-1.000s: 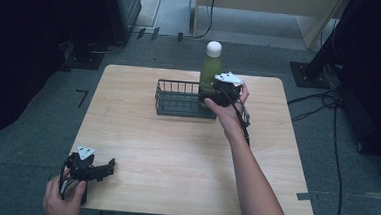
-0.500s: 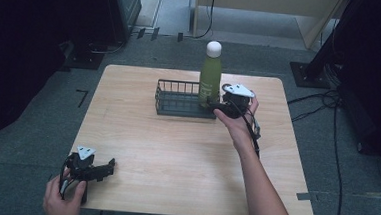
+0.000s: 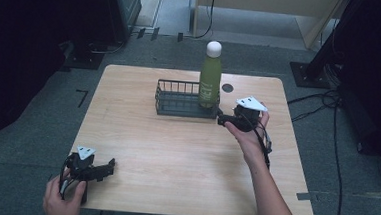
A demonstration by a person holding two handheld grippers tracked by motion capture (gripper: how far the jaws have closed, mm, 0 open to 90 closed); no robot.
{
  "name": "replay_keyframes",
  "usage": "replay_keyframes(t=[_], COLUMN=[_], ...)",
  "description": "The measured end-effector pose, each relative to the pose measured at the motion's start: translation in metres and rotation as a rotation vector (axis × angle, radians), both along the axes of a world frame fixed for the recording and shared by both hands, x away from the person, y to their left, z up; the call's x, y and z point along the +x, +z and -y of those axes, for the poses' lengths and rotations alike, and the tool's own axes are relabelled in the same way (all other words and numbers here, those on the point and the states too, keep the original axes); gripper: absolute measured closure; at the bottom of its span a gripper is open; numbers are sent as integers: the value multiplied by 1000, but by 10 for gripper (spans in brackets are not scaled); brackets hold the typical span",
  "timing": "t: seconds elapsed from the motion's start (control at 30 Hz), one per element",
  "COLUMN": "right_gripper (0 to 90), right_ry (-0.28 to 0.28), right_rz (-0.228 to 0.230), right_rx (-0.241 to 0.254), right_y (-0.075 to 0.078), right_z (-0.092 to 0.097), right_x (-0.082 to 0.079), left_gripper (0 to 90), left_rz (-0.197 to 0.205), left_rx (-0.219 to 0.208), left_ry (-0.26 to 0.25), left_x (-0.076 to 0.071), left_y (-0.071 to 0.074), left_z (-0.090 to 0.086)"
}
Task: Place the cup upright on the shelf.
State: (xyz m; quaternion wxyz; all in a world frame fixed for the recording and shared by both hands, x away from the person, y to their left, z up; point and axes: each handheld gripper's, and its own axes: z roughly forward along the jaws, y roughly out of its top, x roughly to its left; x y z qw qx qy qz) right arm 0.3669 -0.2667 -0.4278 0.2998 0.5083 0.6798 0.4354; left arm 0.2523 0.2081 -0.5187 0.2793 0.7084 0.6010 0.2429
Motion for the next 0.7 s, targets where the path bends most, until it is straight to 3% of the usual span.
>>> replay_keyframes(t=[0.33,0.7], right_gripper=[52,54], right_ry=[-36,-75], right_rz=[-12,-24], right_rx=[21,-3], right_y=[-11,-30], right_z=[25,49], right_x=[-22,-48], left_gripper=[0,0], left_rz=[0,-3], left_rx=[0,4], left_ry=[0,2], left_x=[0,1], left_y=[0,0], left_z=[0,1])
